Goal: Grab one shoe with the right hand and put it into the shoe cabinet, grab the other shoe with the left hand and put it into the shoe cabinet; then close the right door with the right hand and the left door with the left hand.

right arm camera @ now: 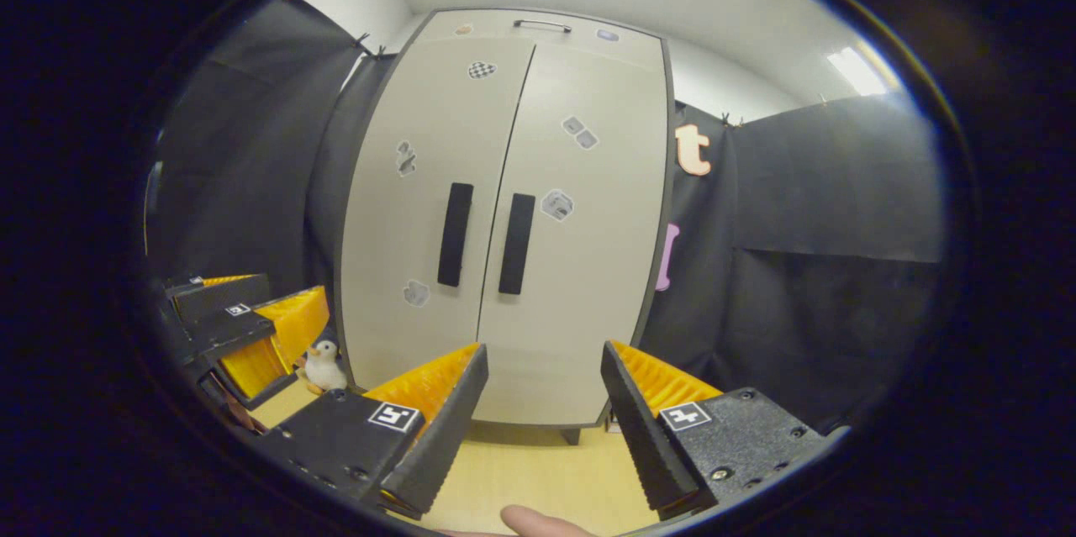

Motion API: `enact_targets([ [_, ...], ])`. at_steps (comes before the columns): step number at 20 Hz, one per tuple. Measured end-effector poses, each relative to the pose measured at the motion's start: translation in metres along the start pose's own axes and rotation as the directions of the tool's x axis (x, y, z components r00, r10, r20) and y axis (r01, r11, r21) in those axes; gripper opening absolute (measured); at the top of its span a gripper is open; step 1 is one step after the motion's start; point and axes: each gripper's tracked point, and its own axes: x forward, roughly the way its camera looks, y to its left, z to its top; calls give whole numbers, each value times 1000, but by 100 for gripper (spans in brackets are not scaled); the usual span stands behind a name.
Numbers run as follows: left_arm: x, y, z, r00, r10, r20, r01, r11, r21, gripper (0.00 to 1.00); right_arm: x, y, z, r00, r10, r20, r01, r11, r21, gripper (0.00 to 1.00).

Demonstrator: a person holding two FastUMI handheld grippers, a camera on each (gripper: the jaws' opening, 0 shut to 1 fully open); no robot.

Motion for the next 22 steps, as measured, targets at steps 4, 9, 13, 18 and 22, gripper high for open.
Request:
enact_targets([
  [4, 4, -13, -8, 1000, -13, -15, 13, 1000, 2, 95, 1, -9, -8, 1000, 1, -18, -1, 1000, -1, 89],
  [9, 10, -21, -10, 1000, 3, -11, -3, 1000, -1, 95, 6, -17, -9, 1000, 3, -18, -3, 1000, -16, 90],
  [13, 13, -28, -20, 999, -4, -46, 7, 996, 84, 95, 14, -15, -20, 998, 25, -59, -25, 1000, 7, 89],
  [18, 17, -31, -14, 1000, -30, -9, 31, 997, 71, 95, 22, -5, -22, 997, 55, -59, -56, 998, -11, 89],
  [22, 23, -33, -40, 992, -68, -105, 74, 996, 51, 95, 32, 2, -25, 995, 62, -76, -61, 998, 8, 89],
])
